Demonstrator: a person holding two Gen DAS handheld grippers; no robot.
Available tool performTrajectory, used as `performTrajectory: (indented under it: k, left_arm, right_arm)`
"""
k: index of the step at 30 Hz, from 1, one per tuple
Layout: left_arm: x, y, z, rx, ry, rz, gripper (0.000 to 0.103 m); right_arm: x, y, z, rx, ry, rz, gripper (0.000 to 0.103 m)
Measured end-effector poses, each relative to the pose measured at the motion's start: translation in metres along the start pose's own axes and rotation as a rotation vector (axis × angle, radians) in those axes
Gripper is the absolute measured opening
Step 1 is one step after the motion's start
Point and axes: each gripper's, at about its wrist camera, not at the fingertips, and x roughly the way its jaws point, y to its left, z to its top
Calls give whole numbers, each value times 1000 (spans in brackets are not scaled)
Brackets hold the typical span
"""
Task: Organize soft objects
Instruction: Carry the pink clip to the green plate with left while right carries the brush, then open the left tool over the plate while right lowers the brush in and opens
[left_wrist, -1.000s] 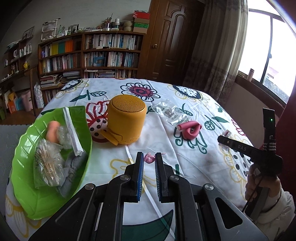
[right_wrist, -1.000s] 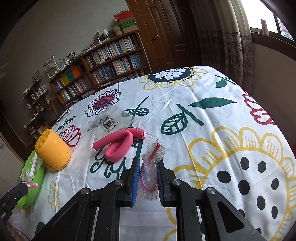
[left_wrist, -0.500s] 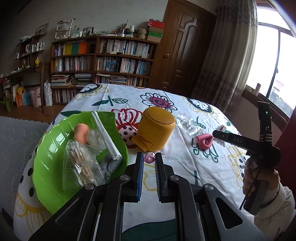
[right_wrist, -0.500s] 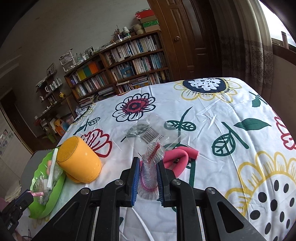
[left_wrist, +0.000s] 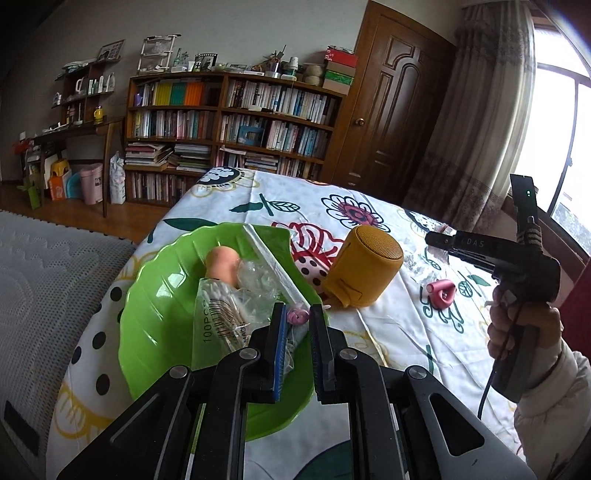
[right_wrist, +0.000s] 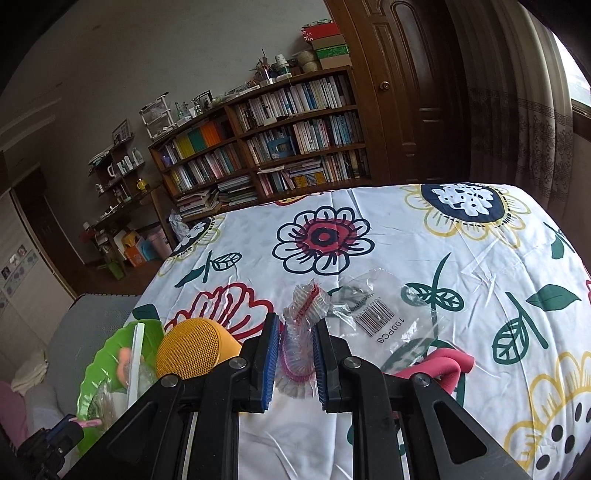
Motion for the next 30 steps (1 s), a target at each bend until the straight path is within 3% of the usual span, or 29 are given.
performTrajectory:
  k: [13,25,26,30]
  left_arm:
    - [1,27,-2,-45,13,13,12]
    - [4,44,1,-88,13,35,14]
    - [5,46,1,-97,22,33,16]
    - [6,54,0,-141,30,28,40]
  right_arm:
    - [14,67,22,-109,-25,80,19]
    - [15,133,-13,-244,39,243,19]
    - [15,137,-17,-253,47,257,19]
    - [17,152,-30,-286,79,305,19]
